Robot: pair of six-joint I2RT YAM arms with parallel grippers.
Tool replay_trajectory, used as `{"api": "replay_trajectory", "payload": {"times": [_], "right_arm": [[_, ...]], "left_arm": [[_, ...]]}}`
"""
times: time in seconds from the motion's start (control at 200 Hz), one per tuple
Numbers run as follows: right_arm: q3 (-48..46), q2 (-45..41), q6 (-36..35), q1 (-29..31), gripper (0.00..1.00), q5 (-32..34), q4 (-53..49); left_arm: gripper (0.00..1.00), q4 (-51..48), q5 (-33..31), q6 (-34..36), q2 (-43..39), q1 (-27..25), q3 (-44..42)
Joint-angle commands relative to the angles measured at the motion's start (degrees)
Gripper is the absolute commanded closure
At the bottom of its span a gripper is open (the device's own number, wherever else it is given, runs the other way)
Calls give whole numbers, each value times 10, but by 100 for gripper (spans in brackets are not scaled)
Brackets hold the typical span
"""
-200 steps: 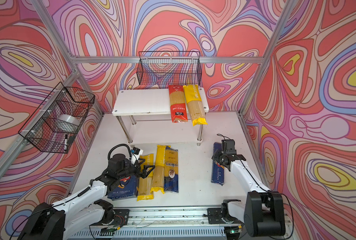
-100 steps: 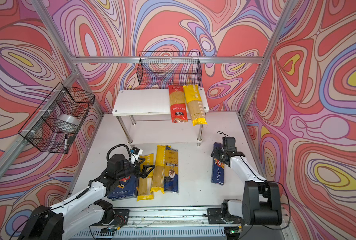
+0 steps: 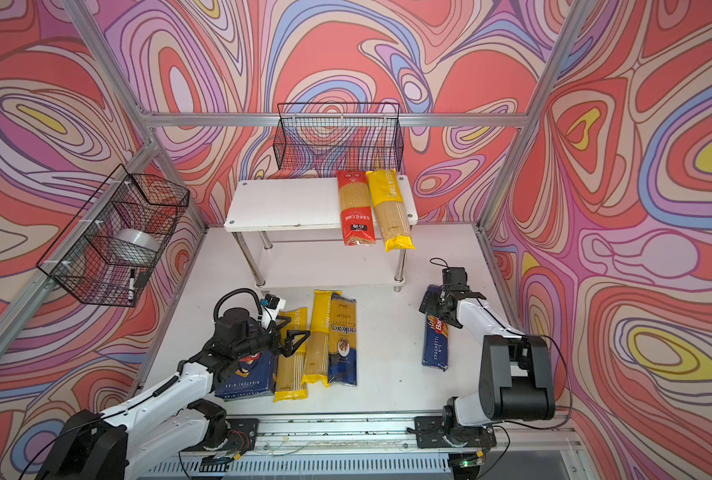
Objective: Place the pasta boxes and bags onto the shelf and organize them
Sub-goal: 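Lower the right gripper onto the blue Barilla box and close it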
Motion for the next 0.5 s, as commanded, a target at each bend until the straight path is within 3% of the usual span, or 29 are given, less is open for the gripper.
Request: {"api": "replay_trajectory", "payload": {"times": [0.0, 0.14, 0.21, 0.491], "right_arm": [[-13, -4, 4, -2, 7, -27, -33], [-53, -32, 24, 6, 7, -62, -5], [-61, -44, 31, 25, 1, -63, -1], [-15, -5, 64, 140, 2, 38, -35]], "left_arm": [[0, 11, 9, 10, 4, -2, 7], [0, 16, 15, 7, 9, -3, 7], [0, 17, 17, 7, 9, -3, 8], [0, 13, 9, 7, 3, -2, 6]]}}
